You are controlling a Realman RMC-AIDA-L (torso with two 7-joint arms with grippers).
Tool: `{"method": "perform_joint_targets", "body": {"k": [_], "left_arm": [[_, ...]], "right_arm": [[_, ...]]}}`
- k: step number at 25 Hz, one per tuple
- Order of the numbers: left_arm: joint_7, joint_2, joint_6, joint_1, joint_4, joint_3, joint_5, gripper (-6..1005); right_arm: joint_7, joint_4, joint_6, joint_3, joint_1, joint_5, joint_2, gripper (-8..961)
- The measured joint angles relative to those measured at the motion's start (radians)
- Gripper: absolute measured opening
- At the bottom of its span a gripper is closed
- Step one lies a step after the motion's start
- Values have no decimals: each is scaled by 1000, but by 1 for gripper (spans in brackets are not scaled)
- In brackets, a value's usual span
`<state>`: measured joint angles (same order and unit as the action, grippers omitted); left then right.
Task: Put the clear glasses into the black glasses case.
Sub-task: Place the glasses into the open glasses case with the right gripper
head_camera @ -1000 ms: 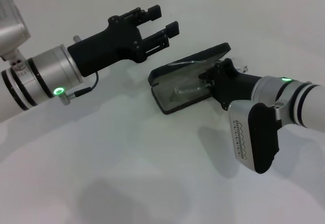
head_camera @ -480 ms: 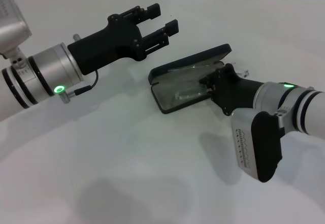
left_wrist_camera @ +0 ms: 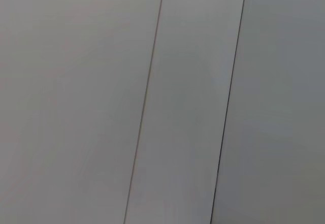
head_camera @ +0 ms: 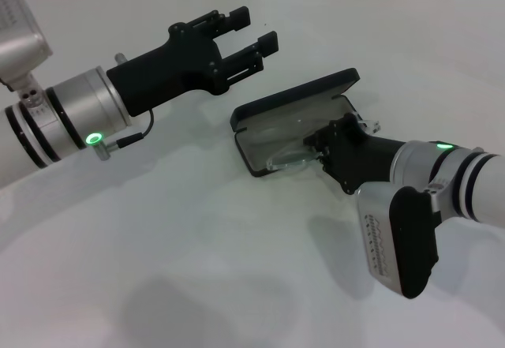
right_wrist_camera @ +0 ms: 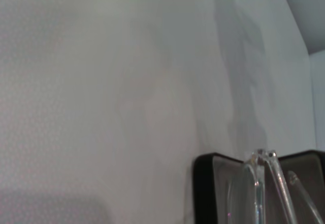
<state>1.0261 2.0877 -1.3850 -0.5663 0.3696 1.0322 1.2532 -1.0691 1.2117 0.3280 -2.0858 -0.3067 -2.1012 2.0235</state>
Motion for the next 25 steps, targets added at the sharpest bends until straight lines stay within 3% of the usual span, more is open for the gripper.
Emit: {"method": "perform_joint_targets", "body": {"k": [14,25], "left_arm": [[0,2,0,-7,-4,0,0,674],[0,1,-4,-10,0,2,0,675]], "right_arm": [[-9,-62,-43,18,-54,10,5,165],[-11,-76,-54,13,-49,10,6,170]]}}
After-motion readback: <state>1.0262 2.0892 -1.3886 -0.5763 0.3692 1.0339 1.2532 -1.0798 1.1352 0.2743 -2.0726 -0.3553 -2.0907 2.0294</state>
